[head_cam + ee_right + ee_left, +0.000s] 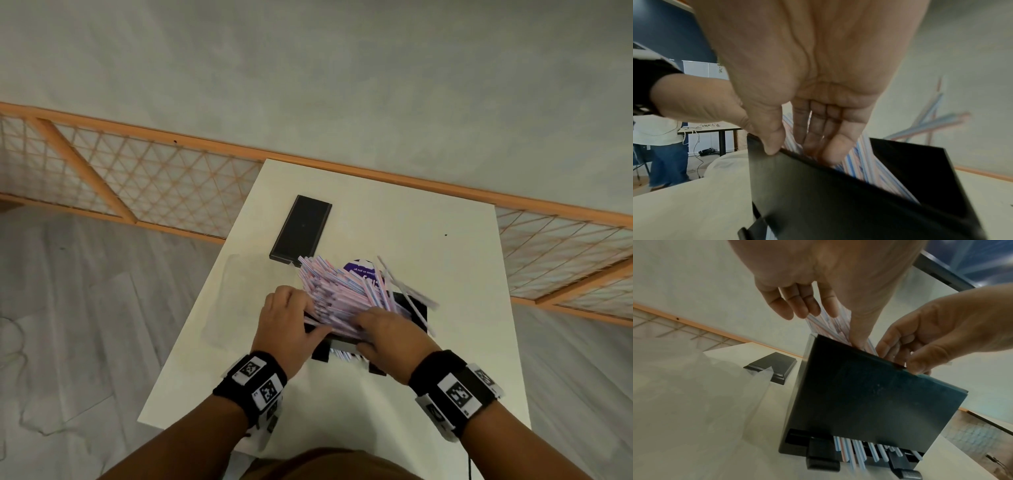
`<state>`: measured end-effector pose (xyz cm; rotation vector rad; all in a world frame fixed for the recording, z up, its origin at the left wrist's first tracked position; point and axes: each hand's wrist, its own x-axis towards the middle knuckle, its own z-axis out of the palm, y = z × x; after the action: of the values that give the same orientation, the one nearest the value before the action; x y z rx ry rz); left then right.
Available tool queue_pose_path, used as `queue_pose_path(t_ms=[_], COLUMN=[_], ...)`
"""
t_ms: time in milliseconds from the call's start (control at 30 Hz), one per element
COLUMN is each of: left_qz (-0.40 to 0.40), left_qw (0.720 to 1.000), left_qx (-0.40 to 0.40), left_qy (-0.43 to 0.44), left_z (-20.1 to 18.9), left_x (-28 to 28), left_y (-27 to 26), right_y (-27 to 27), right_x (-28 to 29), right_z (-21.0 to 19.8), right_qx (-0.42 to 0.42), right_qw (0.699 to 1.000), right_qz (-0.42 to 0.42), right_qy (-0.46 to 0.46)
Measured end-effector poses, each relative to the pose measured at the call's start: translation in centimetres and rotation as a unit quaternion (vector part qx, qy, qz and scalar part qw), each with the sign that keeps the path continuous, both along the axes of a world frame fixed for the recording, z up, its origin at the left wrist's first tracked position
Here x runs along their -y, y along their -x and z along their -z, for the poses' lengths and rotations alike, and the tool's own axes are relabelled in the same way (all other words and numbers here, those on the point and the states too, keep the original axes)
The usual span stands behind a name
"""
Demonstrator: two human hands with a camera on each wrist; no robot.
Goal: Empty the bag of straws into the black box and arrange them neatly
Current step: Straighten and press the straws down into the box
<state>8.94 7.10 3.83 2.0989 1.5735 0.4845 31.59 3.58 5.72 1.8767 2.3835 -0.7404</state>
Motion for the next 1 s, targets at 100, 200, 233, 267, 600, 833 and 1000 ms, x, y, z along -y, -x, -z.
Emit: queue_pose_path(t_ms=[100,200,233,267,600,833,1000], left_qz=[-0.019,-0.01,-0.005,0.0,0.098,0.134,0.134], left_qw=[0.998,0.996,0.996,0.996,0.995,0.99,0.988], left_qx=[0.039,0.054,0.055,0.058,0.026,0.015,-0.016], left_qy=[0.043,0.076,0.077,0.074,-0.003,-0.038,-0.073], left_z=[0.2,0.3,0.3,0.3,0.5,1.0,0.8], left_x=[0.0,-0.1,0.0,0.0,0.7,0.9,0.6], left_y=[0.1,0.1,0.1,0.1,-0.2,-0.6,-0.6], right_y=[0.4,0.6,0.7,0.8,1.8,2.3,2.5], right_x=[0.7,1.0,1.0,1.0,0.3,-0.7,-1.0], right_z=[0.7,1.4,1.6,1.6,2.2,2.8,2.8], right_qx=[0.009,0.013,0.014,0.016,0.034,0.047,0.083], right_qw=[1.0,0.999,0.999,0.999,0.996,0.995,0.994], right_qz=[-0.005,0.007,0.01,0.012,0.033,0.055,0.04], right_qy=[0.017,0.038,0.041,0.044,0.072,0.07,0.057])
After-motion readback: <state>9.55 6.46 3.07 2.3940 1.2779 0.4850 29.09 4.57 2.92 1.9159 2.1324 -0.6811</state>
